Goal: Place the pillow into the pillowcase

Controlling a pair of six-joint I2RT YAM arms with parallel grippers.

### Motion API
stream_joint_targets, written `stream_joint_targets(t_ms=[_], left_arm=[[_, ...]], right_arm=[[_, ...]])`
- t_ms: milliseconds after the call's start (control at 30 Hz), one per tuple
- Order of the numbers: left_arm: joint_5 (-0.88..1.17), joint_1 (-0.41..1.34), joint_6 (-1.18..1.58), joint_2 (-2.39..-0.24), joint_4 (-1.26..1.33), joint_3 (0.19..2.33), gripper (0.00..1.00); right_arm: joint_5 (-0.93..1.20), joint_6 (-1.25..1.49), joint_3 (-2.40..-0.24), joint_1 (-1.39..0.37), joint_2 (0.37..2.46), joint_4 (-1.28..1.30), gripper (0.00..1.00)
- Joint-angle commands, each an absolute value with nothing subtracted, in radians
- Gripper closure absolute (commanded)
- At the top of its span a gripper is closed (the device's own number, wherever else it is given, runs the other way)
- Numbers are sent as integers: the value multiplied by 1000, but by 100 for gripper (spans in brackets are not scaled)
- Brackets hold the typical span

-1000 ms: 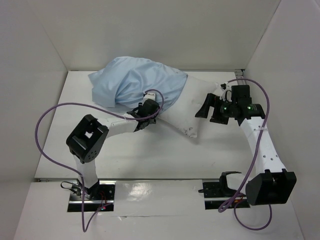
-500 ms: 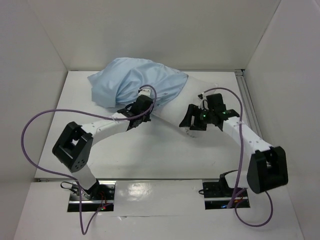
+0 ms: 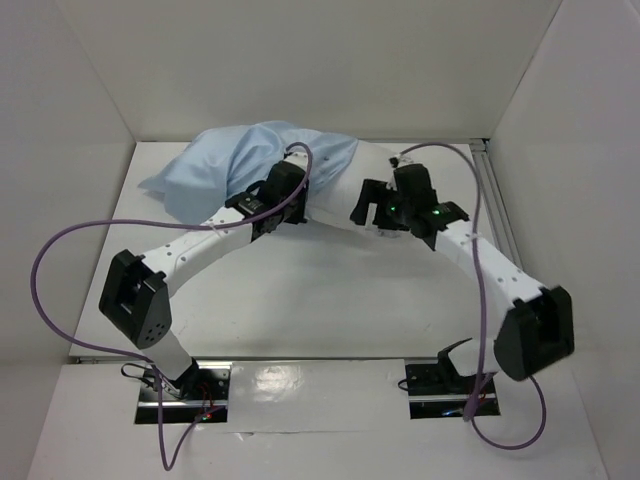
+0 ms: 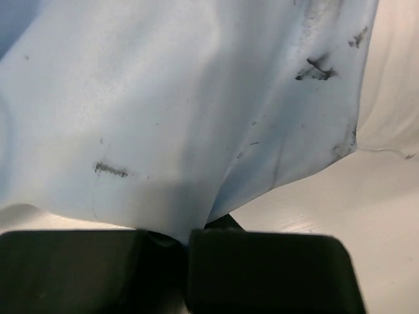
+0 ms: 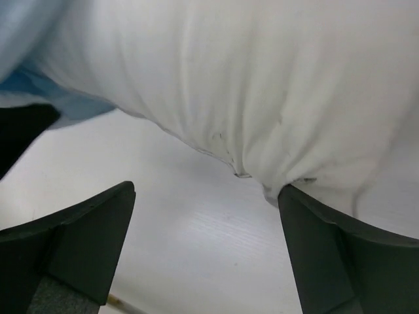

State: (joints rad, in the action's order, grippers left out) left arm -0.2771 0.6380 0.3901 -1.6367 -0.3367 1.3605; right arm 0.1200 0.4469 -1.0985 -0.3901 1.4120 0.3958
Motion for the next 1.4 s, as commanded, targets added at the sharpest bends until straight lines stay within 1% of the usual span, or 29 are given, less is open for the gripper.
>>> stream_joint_targets(t_ms=[0,33,133,267,400,467,500,533,567,600,633,700,767,833,933,967,1000,1033,1067,1200,1333,1367], left_arm=[[-210,647,364,-1597,-341,1417,100],[-210,638,364,-1597,-341,1417,100],[-201,628,364,-1606,-341,1440,100],[-190,627,354,-1615,-351,1462,100],[-178,627,354,-1624,-360,1480,100],[-160,627,354,-1624,-360,1480,100],[-160,627,354,-1634,-360,1491,100],[-135,627,354,-1634,-360,1491,100],[-121,627,354,-1634,-373,1503,100],[-100,627,354,-1634,-382,1514,100],[-22,627,354,-1623,-382,1514,100],[58,627,354,-1611,-382,1552,100],[153,681,379,-1611,-382,1597,100],[187,759,393,-1660,-399,1702,100],[303,833,402,-1726,-432,1874,100],[386,833,414,-1726,-454,1914,100],[423,833,426,-1726,-465,1983,100],[454,833,439,-1726,-465,2006,100],[506,804,451,-1688,-475,2023,100],[537,729,518,-1551,-497,2085,100],[537,629,560,-1513,-636,2224,100],[546,580,560,-1513,-637,2253,100]], right_arm=[[-119,459,-1095,-341,1188,477,2],[-142,468,-1095,-324,1169,542,1],[-152,459,-1106,-263,1167,626,1],[-68,411,-1080,-216,1247,582,1],[65,344,-1115,-207,1394,496,1],[144,322,-1115,-207,1437,379,11],[214,322,-1129,-207,1486,347,21],[254,322,-1150,-207,1515,324,58],[288,342,-1178,-222,1537,324,77],[310,354,-1205,-233,1552,324,94],[330,370,-1242,-271,1552,333,100],[342,415,-1253,-320,1519,295,100],[342,478,-1264,-385,1467,261,100],[357,514,-1276,-417,1447,244,100],[357,534,-1301,-426,1402,253,100],[357,534,-1316,-426,1387,283,100],[347,534,-1316,-426,1368,305,100],[338,525,-1330,-426,1347,327,100],[327,525,-1344,-426,1297,354,100],[269,494,-1344,-426,1146,538,100],[259,509,-1331,-426,1031,695,100],[259,520,-1319,-426,999,718,100]])
